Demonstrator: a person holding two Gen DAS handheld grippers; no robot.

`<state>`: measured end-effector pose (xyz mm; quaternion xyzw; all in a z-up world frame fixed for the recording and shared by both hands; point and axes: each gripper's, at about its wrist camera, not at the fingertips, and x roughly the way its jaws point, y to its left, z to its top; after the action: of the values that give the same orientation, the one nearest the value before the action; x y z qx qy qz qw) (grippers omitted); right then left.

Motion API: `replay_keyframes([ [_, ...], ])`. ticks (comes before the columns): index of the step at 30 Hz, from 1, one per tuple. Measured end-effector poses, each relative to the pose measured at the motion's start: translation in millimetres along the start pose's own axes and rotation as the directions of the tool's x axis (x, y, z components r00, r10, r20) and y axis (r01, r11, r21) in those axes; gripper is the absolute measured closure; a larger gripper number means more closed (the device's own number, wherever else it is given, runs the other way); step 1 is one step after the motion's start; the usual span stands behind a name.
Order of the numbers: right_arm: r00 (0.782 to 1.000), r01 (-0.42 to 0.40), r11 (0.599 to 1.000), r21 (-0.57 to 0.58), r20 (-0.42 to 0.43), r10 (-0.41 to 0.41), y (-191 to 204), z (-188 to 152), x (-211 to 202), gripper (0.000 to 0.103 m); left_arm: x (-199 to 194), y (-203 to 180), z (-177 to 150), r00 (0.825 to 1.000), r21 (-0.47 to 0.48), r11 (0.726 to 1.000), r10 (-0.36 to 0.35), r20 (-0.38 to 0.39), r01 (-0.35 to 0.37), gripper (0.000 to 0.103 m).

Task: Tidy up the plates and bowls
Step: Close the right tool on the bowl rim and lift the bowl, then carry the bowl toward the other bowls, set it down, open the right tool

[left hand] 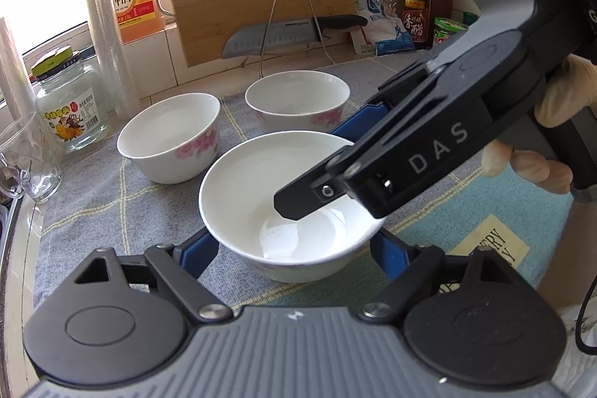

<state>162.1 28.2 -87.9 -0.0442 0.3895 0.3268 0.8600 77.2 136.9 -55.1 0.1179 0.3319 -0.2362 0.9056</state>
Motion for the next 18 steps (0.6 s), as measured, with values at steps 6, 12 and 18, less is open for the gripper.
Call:
replay_keyframes([
  [6,1.0,0.021,1.0,0.023,0.007,-0.021,-9,-11,-18,0.028,-1,-15,8,0.999,0.016,0.999,-0.041,-0.003,0.041,0.015],
  [12,0.998,0.058,0.997,0.059,0.013,-0.058,-20,-25,-37,0.028,4,-32,16,0.996,0.039,0.995,-0.091,-0.004,0.091,0.015],
  [18,0.995,0.1,0.991,0.087,0.011,-0.101,-31,-37,-53,0.028,13,-49,24,0.989,0.062,0.987,-0.147,-0.008,0.147,0.015],
])
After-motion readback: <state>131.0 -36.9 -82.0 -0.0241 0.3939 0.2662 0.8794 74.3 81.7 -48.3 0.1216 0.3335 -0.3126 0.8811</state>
